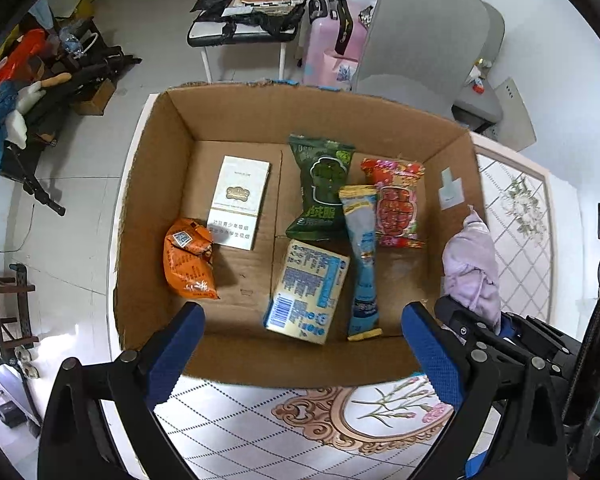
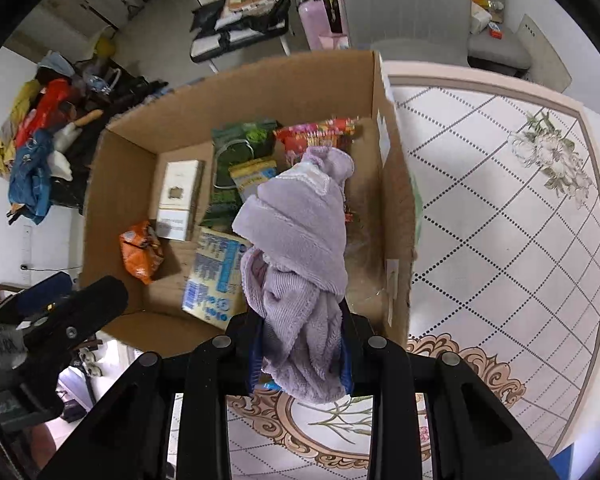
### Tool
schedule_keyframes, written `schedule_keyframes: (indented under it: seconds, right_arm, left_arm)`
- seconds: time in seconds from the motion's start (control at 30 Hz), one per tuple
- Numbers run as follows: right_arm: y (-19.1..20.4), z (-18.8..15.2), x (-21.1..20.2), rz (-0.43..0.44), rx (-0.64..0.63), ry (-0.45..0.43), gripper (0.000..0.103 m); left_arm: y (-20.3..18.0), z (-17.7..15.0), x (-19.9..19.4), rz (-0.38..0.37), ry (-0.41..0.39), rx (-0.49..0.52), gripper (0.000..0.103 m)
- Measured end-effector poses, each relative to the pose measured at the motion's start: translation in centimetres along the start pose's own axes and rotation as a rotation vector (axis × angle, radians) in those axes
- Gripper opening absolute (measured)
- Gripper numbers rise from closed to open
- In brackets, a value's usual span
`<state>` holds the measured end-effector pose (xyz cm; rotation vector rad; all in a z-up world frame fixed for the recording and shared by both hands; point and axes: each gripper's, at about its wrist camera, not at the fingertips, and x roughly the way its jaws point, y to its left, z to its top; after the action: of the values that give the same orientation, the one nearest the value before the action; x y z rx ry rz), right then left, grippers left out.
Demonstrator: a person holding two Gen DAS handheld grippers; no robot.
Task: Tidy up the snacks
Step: 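Place the lilac cloth into the box beside the blue tube, open right gripper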
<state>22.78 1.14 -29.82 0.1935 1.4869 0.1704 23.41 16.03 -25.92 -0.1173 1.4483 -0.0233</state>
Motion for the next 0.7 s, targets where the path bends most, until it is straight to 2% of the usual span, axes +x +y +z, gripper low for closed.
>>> schedule_keyframes:
  seconds: [0.17, 0.37, 0.43, 0.53, 0.57, 0.63, 0.7]
  right_arm:
    - [-0.4, 0.6, 2.7, -0.018, 0.007, 0.037, 0.031]
    - [-0.8, 1.2, 4.1, -0.034, 0.005, 0.059, 0.035]
    - [-0.8, 1.3, 4.0, -0.035, 0.000, 0.055, 0.051]
    - [-0.7, 1.4, 3.0, -0.052, 0.001, 0.040, 0.067]
    - [-0.7, 1.3, 2.6, -0.049, 0.003, 0.035, 0.069]
    - [-0.7, 1.2, 1.5, -0.062, 0.002, 0.018, 0.080]
    - [-0.5, 1.0, 0.1, -0.086, -0.005, -0.010, 0.085]
  left_arm:
    - [0.1, 0.4, 1.5, -0.002, 0.025, 0.012, 0.101]
    - [0.0, 0.7, 2.4, 0.003, 0.041, 0.027, 0.101]
    - [0.0, 0.8, 2.5, 0.004, 0.043, 0.029, 0.101]
    - [0.1, 0.7, 2.0, 0.000, 0.034, 0.020, 0.101]
    - [0.2, 0.7, 1.9, -0.001, 0.032, 0.016, 0.101]
    - [0.5, 0.5, 1.2, -0.002, 0.026, 0.008, 0.101]
    - [0.6, 0.4, 0.5, 0.007, 0.012, 0.005, 0.101]
